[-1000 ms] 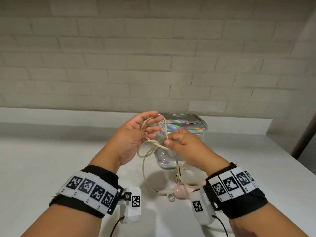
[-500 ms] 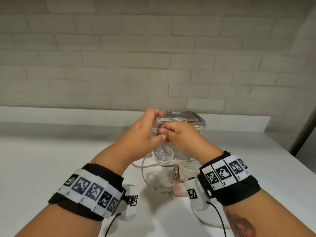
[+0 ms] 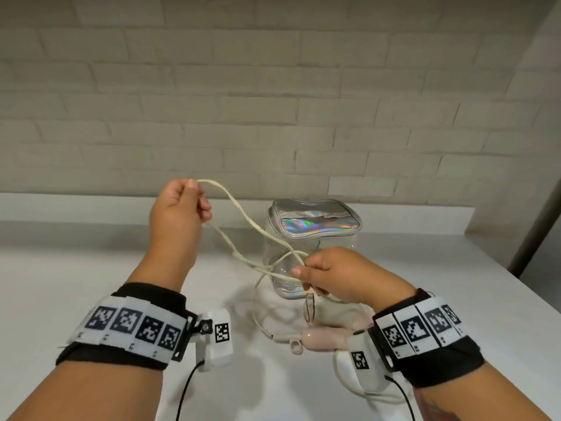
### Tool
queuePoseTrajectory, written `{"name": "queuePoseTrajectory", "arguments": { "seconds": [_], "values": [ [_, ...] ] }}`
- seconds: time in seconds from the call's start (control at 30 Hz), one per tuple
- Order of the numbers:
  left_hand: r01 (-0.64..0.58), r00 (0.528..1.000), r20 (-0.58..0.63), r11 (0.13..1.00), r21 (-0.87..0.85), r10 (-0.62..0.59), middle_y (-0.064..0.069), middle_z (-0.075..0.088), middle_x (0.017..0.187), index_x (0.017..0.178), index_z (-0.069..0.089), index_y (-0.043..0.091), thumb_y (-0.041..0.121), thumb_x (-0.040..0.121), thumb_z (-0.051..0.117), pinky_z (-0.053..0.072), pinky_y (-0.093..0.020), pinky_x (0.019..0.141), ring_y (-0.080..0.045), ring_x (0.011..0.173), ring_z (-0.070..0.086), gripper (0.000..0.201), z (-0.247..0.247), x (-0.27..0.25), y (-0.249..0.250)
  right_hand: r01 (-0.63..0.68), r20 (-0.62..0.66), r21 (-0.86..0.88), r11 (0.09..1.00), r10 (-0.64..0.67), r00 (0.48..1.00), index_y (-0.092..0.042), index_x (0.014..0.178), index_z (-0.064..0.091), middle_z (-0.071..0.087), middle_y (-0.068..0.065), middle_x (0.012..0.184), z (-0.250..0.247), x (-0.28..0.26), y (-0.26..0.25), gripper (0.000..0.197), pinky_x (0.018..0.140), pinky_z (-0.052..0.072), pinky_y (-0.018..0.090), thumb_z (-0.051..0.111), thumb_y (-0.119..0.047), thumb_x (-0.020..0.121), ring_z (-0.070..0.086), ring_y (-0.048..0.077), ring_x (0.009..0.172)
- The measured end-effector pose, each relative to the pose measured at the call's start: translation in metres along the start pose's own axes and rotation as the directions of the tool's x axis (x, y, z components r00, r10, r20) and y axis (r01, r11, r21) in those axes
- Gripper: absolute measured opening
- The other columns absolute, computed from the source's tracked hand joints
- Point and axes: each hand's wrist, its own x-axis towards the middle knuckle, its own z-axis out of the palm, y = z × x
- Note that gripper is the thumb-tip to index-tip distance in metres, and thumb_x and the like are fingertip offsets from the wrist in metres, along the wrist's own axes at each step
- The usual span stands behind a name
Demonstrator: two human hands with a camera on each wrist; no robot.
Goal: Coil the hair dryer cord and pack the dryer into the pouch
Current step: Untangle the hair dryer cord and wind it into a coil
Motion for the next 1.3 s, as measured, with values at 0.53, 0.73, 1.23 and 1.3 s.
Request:
{"name": "queuePoseTrajectory", "arguments": {
  "seconds": [0.53, 0.73, 1.23, 1.3],
  "values": [
    [-0.657, 0.652, 0.725, 0.313, 0.686, -0.222, -0.006, 0.064, 0.077, 0.086, 0.065, 0.018, 0.037, 0.094, 0.049, 0.043, -0.032, 0.068, -0.023, 0.074, 0.057, 0.026, 0.042, -0.040, 0.002, 0.090, -0.130, -0.119, 0.989, -0.105, 0.986, -0.015, 0.067, 0.054, 0.063, 0.008, 0.068, 0.000, 0.008, -0.006, 0.036, 0.058, 0.041, 0.034, 0.054, -0.042, 0.090, 0.054, 0.023, 0.063],
    [-0.133, 0.988, 0.153, 0.647, 0.750, 0.026, -0.014, 0.067, 0.088, 0.080, 0.062, 0.021, 0.029, 0.094, 0.045, 0.050, -0.041, 0.077, -0.035, 0.083, 0.061, 0.023, -0.013, 0.008, -0.016, -0.039, -0.190, -0.073, 0.997, 0.024, 0.981, -0.014, 0.067, 0.054, 0.058, 0.007, 0.063, -0.011, 0.002, 0.029, 0.036, 0.056, 0.037, 0.032, 0.054, -0.042, 0.090, 0.050, 0.018, 0.057],
    [-0.149, 0.818, 0.573, 0.941, 0.303, -0.055, -0.002, 0.074, 0.085, 0.087, 0.074, 0.023, 0.049, 0.088, 0.047, 0.053, -0.044, 0.087, -0.021, 0.088, 0.069, 0.037, 0.058, -0.061, -0.019, 0.090, -0.217, 0.037, 0.995, -0.080, 0.973, -0.014, 0.079, 0.064, 0.064, 0.001, 0.077, -0.006, 0.037, -0.011, 0.017, 0.071, 0.044, 0.031, 0.052, -0.016, 0.091, 0.057, 0.021, 0.079],
    [-0.257, 0.808, 0.585, 0.856, 0.448, -0.063, -0.001, 0.072, 0.072, 0.078, 0.071, 0.020, 0.038, 0.088, 0.058, 0.056, -0.040, 0.077, -0.020, 0.071, 0.070, 0.025, 0.062, -0.059, -0.012, 0.063, -0.219, 0.032, 0.997, -0.055, 0.974, -0.015, 0.072, 0.061, 0.056, -0.002, 0.066, -0.005, 0.036, -0.009, 0.019, 0.065, 0.041, 0.031, 0.052, -0.016, 0.089, 0.051, 0.019, 0.069]
  ]
}}
